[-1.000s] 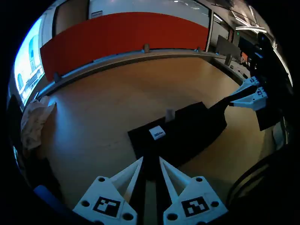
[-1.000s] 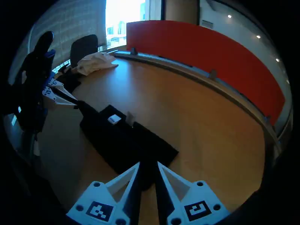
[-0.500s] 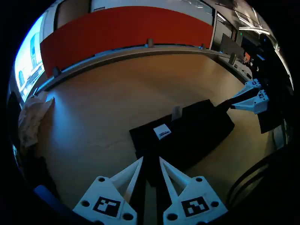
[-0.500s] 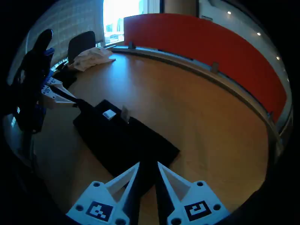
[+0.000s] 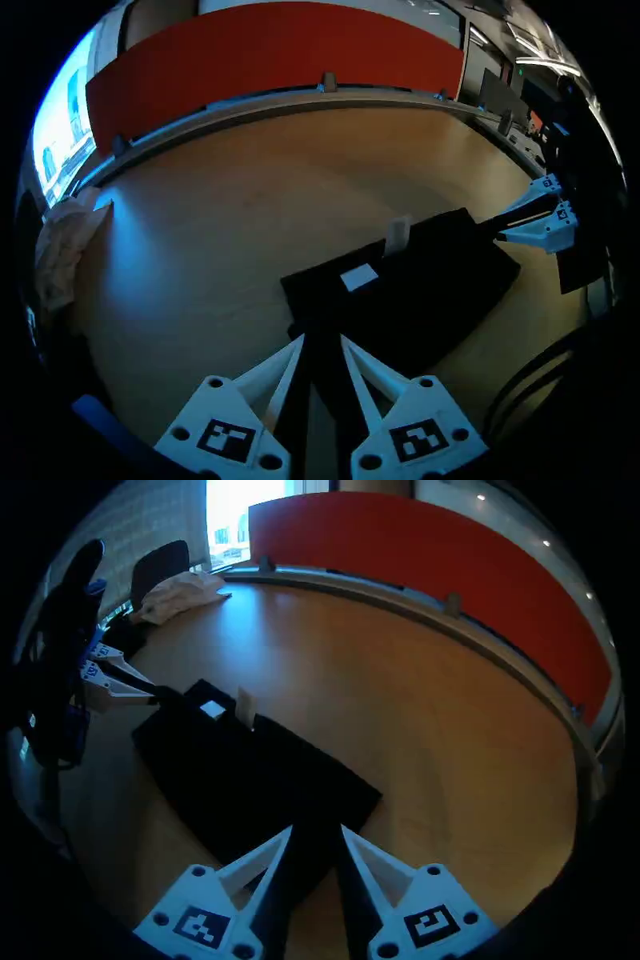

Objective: Fold towel

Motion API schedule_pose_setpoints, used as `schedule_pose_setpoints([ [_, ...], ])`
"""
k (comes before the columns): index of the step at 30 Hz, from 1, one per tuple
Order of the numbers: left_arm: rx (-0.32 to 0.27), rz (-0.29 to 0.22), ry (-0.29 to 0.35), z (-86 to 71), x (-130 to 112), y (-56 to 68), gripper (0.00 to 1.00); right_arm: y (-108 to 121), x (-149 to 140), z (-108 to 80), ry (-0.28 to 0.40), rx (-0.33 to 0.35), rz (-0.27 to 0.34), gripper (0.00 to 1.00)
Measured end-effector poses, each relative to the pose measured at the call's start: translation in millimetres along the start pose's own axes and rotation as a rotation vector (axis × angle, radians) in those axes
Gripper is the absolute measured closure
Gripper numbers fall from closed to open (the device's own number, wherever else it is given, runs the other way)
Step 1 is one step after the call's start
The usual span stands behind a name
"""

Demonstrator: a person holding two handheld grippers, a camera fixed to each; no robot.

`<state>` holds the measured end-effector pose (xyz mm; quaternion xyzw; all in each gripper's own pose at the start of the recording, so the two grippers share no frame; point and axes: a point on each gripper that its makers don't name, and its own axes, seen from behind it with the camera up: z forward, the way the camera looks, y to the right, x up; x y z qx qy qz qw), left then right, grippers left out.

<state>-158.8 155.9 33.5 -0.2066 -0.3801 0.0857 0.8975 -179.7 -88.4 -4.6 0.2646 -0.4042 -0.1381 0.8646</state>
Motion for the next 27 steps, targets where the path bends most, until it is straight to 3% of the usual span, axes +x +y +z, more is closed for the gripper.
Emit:
schedule_pose_setpoints([
  [6, 0.017, 0.008, -0.011, 8.4, -0.3, -4.4, 0.8, 4.5, -0.4, 5.6, -0.004, -0.016, 0.002, 0.67],
  [14, 0.041, 0.009, -0.014, 14.5, 3.8, -13.0, 0.59, 17.0, 1.9, 12.7, -0.007, -0.055, 0.011, 0.63],
  [24, 0.069, 0.01, -0.017, 19.9, 7.2, -24.8, 0.38, 28.3, 2.7, 17.3, -0.009, -0.087, 0.006, 0.4],
  [27, 0.084, 0.008, -0.012, 20.5, 10.1, -29.3, 0.3, 33.8, 5.3, 18.3, -0.002, -0.105, 0.011, 0.37],
])
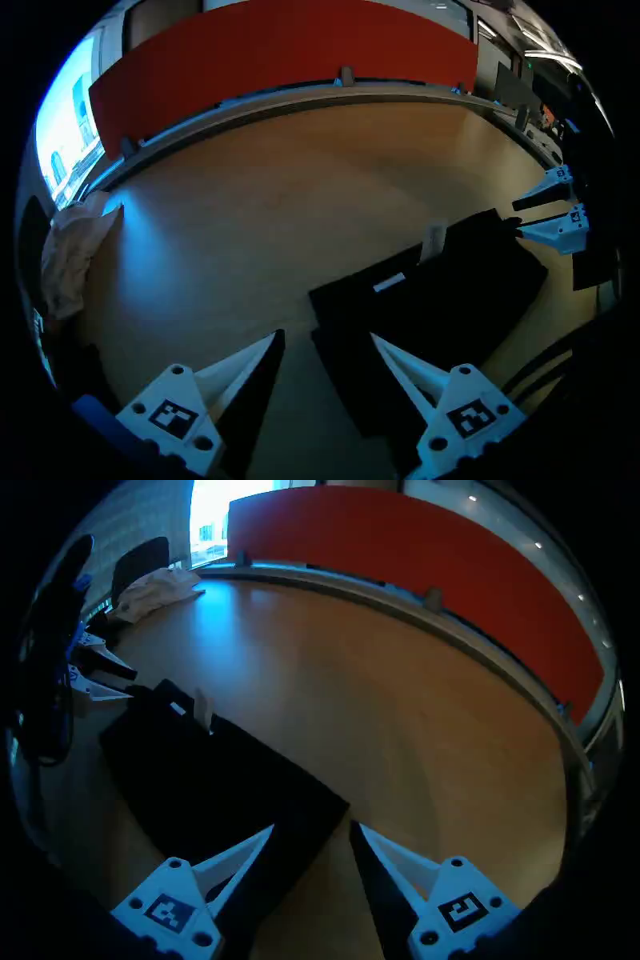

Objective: Fold towel

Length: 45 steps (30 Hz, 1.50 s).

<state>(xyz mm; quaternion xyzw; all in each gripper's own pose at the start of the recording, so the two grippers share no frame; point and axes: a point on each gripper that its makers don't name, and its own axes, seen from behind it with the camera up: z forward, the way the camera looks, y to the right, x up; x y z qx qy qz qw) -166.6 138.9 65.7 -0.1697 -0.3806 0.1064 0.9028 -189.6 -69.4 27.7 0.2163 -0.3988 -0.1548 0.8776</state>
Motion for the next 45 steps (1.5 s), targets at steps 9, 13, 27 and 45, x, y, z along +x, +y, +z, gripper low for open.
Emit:
schedule_pose_setpoints([
  [9, 0.04, -0.005, 0.025, -1.8, 12.2, -11.4, 0.12, 12.5, 6.7, -0.9, 0.023, -0.039, 0.021, 0.31],
  [13, 0.048, -0.006, 0.038, -4.7, 16.7, -13.1, 0.07, 14.4, 6.9, -3.0, 0.029, -0.043, 0.02, 0.05],
  [27, 0.028, -0.021, 0.037, -11.6, 13.0, -4.9, 0.07, 12.3, 4.6, -12.3, 0.039, -0.039, 0.013, 0.04],
  [45, 0.038, -0.066, 0.032, -46.0, -22.3, 1.5, 0.07, -9.2, -19.8, -47.4, 0.059, -0.025, 0.038, 0.04],
])
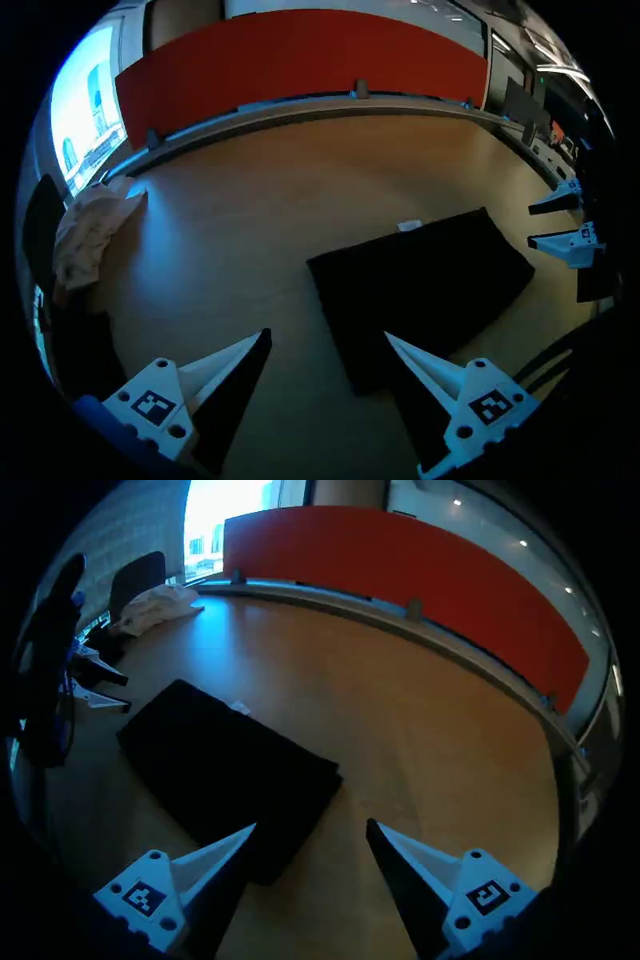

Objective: Fold towel

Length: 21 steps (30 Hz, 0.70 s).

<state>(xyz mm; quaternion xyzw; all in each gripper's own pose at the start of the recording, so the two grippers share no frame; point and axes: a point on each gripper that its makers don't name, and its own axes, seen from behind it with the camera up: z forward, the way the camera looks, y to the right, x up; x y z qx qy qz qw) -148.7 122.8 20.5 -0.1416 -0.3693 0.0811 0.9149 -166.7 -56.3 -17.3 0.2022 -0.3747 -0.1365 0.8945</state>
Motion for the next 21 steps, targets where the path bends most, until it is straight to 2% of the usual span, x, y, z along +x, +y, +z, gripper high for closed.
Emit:
schedule_pose_setpoints([
  [11, 0.004, -0.024, 0.003, -10.8, -11.6, 3.9, 0.07, -6.6, -7.3, -10.0, 0.006, 0.012, 0.011, 0.04],
  [21, 0.035, -0.081, 0.008, -27.0, -27.0, -2.5, 0.07, -17.3, -4.1, -10.9, 0.014, 0.068, -0.033, 0.04],
])
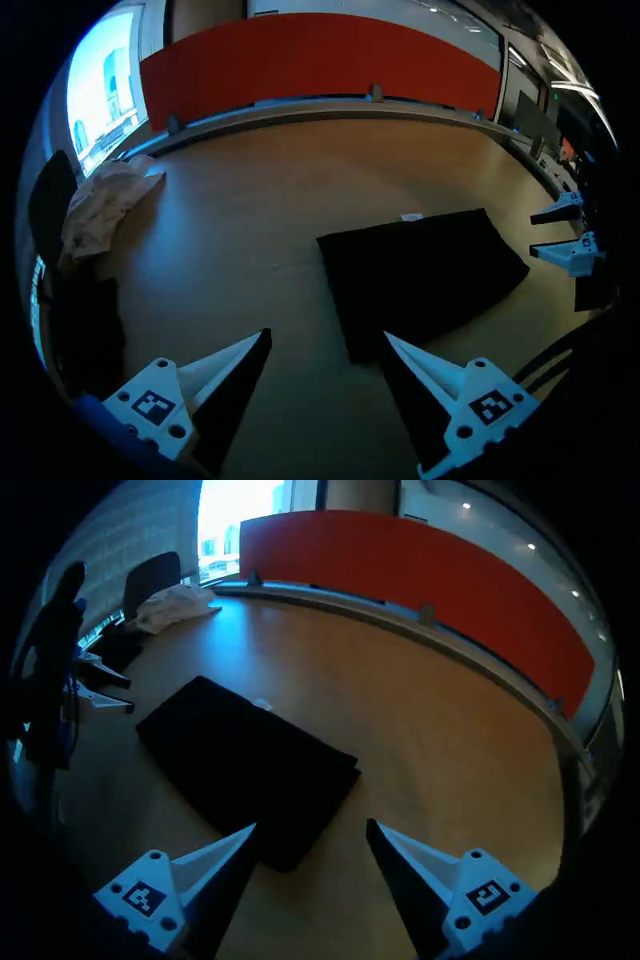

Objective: Fold towel

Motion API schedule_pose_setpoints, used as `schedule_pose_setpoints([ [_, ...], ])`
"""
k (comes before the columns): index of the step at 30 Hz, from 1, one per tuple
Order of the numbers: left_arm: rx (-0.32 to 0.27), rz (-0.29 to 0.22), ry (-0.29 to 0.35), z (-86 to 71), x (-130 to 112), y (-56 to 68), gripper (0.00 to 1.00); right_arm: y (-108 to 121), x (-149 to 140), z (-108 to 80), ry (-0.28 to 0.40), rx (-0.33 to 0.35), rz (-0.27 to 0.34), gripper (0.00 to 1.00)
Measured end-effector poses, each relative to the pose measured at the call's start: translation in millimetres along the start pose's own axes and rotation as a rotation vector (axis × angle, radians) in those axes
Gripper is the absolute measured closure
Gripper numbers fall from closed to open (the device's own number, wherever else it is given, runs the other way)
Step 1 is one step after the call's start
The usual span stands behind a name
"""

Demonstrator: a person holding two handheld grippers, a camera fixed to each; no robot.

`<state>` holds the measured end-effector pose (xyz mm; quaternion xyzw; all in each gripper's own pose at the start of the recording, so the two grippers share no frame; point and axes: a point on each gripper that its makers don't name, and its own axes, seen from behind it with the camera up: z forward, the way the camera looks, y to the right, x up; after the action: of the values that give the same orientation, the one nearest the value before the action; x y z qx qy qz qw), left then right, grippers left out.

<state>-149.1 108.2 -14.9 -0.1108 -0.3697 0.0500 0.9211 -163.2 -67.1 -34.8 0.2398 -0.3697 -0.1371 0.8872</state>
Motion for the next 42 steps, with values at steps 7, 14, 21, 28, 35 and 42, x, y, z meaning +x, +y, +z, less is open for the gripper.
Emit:
schedule_pose_setpoints([
  [7, 0.017, -0.027, 0.002, -9.3, -8.9, -5.2, 0.07, -7.9, -0.7, 1.2, -0.008, 0.046, -0.037, 0.04],
  [14, 0.029, -0.038, 0.005, -18.0, -15.1, -8.2, 0.07, -12.7, -4.8, 2.7, -0.021, 0.066, -0.067, 0.04],
  [21, 0.037, -0.054, 0.002, -26.7, -24.7, -9.6, 0.07, -20.1, -17.2, 5.4, -0.045, 0.082, -0.088, 0.04],
  [28, 0.043, -0.064, -0.003, -33.9, -33.8, -8.7, 0.07, -25.8, -32.0, 7.0, -0.071, 0.096, -0.099, 0.04],
  [35, 0.045, -0.07, -0.013, -38.8, -43.0, -7.9, 0.07, -23.9, -39.9, 7.1, -0.088, 0.1, -0.107, 0.1],
  [42, 0.052, -0.076, -0.017, -45.4, -49.4, -11.6, 0.07, -24.8, -44.1, 6.3, -0.102, 0.121, -0.122, 0.27],
])
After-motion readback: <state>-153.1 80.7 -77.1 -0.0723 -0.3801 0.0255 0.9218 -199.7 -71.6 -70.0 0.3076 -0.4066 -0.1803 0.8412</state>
